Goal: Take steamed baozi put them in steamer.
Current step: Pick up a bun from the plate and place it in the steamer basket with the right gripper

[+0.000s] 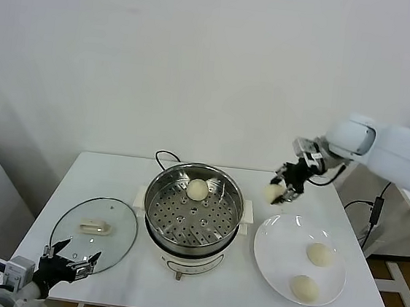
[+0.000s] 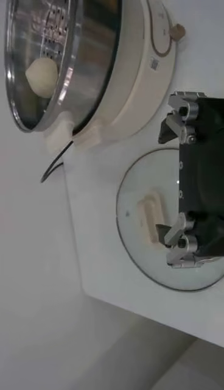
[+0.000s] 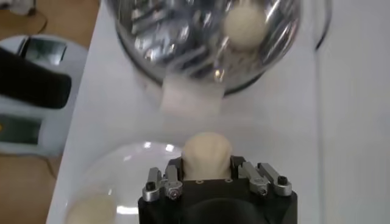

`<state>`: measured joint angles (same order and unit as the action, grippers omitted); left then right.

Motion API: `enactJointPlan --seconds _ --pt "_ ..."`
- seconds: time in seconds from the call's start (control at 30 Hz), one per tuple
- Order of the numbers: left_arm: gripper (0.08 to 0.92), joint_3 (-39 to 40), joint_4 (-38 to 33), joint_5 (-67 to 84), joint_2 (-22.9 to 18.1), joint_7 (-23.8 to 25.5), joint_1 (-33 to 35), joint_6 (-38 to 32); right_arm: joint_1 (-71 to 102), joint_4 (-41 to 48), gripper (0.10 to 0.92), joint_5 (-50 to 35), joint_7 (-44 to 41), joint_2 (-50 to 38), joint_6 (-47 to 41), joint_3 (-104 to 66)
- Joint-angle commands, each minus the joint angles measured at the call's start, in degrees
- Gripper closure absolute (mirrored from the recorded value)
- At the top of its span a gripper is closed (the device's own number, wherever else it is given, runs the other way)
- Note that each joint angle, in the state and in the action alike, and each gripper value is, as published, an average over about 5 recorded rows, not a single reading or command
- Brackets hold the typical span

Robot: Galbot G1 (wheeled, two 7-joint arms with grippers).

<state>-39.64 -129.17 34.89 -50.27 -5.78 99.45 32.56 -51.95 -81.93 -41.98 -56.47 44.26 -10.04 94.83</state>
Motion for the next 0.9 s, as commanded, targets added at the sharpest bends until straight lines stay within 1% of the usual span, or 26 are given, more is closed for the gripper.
enactJointPlan --seconds 0.03,0.5,0.7,0.9 --pt "0.177 -0.15 -0.14 -0.05 0.07 -0.06 0.2 -0.01 -8.32 -4.5 0.558 -12.96 4.58 7.85 -6.65 1.8" --pt "0.177 0.01 0.26 -0.11 -0.1 -0.16 0.16 -0.02 -0.04 0.83 0.558 -18.77 14.63 24.57 -12.92 -1.51" --pt "0.177 0.02 0.26 -0.11 -0.23 -0.17 0.15 -0.05 4.15 1.97 0.558 -19.38 18.62 27.42 -15.31 -2.27" --pt "0.177 0.08 0.25 -0.11 -0.21 -0.17 -0.03 0.03 9.14 3.74 0.558 -19.04 20.51 29.11 -15.73 -3.54"
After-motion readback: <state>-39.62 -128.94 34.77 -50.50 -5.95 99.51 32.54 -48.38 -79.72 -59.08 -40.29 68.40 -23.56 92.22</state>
